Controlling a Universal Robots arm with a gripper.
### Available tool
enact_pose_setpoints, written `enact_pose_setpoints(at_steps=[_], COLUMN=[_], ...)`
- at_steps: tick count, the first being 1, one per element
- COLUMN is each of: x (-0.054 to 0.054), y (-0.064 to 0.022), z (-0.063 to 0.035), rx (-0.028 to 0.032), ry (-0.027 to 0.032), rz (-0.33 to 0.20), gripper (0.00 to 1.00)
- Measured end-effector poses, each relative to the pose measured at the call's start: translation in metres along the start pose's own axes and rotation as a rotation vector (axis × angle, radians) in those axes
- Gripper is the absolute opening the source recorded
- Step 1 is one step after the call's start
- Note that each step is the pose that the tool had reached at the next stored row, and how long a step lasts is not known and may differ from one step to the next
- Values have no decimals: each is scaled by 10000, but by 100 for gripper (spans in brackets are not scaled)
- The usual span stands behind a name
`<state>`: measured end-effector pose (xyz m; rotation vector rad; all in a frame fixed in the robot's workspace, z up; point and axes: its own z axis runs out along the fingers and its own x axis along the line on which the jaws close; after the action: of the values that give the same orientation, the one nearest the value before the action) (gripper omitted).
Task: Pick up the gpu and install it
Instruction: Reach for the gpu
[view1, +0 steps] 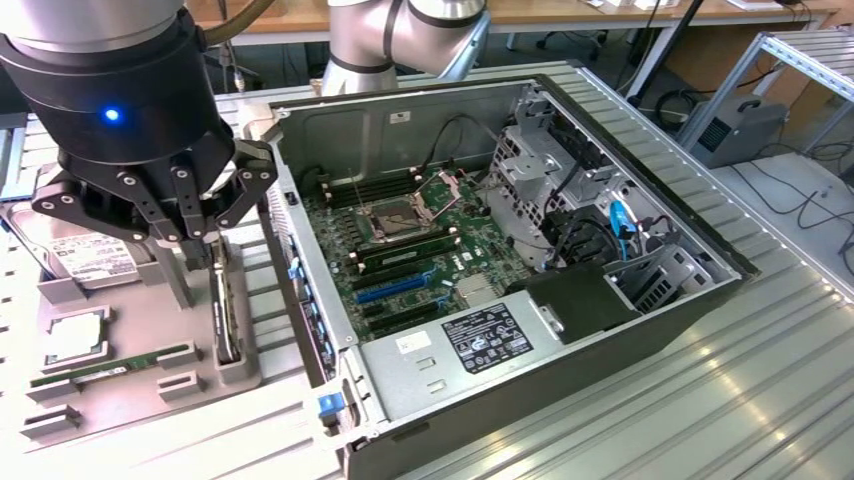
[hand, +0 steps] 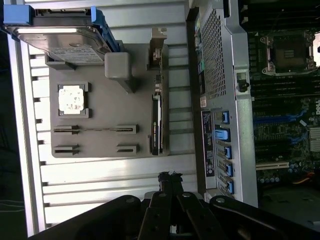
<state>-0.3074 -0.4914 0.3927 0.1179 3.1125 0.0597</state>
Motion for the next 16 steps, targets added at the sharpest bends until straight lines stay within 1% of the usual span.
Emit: enact_pose_setpoints(at_steps=[8,10,12,13,16], x=[0,5,13,15,16], y=[1,65,174,202,218], z=[0,3,10,11,12], rx=[0,1,0,2,0], ry=[0,0,-1,0,-1], rz=[0,0,0,-1,-2], gripper=[11,11,11,11,11])
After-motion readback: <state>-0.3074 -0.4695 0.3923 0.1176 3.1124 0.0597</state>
